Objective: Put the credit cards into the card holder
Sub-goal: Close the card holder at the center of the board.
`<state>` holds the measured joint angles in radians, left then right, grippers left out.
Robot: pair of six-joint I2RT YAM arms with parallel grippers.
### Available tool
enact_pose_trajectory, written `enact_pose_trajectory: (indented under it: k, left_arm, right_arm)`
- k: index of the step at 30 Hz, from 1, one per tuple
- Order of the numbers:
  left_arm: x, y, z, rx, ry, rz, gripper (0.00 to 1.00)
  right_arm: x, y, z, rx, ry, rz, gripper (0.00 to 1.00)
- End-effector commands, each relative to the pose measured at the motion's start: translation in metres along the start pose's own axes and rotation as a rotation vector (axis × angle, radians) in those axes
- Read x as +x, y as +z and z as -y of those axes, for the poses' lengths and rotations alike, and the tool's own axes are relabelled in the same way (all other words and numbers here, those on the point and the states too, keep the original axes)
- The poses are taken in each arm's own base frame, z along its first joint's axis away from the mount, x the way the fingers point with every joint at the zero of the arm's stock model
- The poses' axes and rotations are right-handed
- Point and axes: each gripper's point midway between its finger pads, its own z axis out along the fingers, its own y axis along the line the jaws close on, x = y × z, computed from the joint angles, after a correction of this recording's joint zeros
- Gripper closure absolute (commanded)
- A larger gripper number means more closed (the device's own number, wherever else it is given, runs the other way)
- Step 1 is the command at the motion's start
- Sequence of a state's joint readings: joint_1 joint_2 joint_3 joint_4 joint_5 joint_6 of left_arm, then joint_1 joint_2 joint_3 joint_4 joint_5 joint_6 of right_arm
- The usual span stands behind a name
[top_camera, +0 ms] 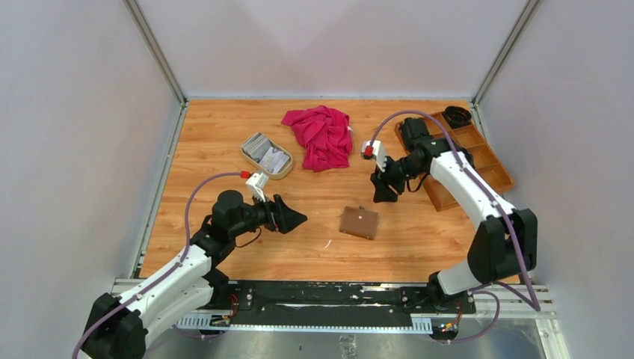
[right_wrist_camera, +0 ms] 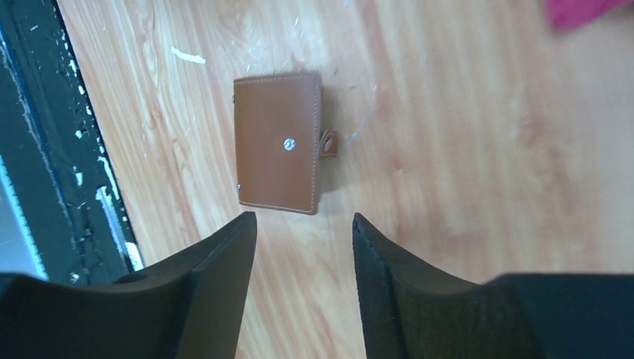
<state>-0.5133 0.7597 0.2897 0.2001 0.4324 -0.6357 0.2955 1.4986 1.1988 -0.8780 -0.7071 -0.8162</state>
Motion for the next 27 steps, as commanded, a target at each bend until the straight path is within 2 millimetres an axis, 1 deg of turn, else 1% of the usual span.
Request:
enact_pose_trajectory:
  k: [1, 2, 4, 5, 8, 10, 13, 16, 18, 20, 23, 27]
  left_arm:
    - [-0.018, 0.004, 0.010, 0.026, 0.068, 0.042, 0.10]
    - [-0.020, 0.004, 0.011, 0.029, 0.074, 0.045, 0.09]
    - [-0.023, 0.004, 0.013, 0.031, 0.087, 0.054, 0.09]
    - [-0.024, 0.004, 0.013, 0.030, 0.093, 0.056, 0.08]
    - [-0.026, 0.005, 0.011, 0.023, 0.099, 0.063, 0.03]
    - [-0.027, 0.005, 0.008, 0.009, 0.094, 0.078, 0.00]
    - [-0.024, 0.007, 0.002, -0.012, 0.064, 0.087, 0.00]
    - [-0.019, 0.008, -0.001, -0.005, 0.046, 0.084, 0.00]
    - [-0.015, 0.010, -0.001, 0.003, 0.032, 0.070, 0.00]
    - [-0.010, 0.013, 0.000, 0.019, 0.022, 0.045, 0.01]
    - [-0.003, 0.016, -0.003, 0.017, 0.002, 0.015, 0.02]
    - [0.001, 0.019, -0.006, 0.014, -0.014, 0.007, 0.03]
  right_arm:
    - [-0.047, -0.041, 0.002, 0.105, -0.177, 0.121, 0.39]
    - [-0.058, -0.049, 0.003, 0.134, -0.212, 0.154, 0.28]
    - [-0.075, -0.056, 0.001, 0.142, -0.282, 0.220, 0.04]
    - [-0.082, -0.055, -0.005, 0.103, -0.295, 0.259, 0.01]
    - [-0.092, -0.047, -0.011, 0.006, -0.230, 0.300, 0.00]
    - [-0.090, -0.040, -0.016, -0.069, -0.219, 0.300, 0.00]
    - [-0.078, -0.027, -0.015, -0.096, -0.230, 0.279, 0.00]
    - [-0.059, -0.009, -0.009, -0.084, -0.211, 0.240, 0.01]
    - [-0.048, -0.001, -0.006, -0.082, -0.202, 0.213, 0.04]
    - [-0.040, 0.004, -0.003, -0.078, -0.192, 0.190, 0.06]
    - [-0.032, 0.011, 0.001, -0.060, -0.195, 0.152, 0.08]
    - [-0.022, 0.016, 0.017, 0.015, -0.201, 0.089, 0.09]
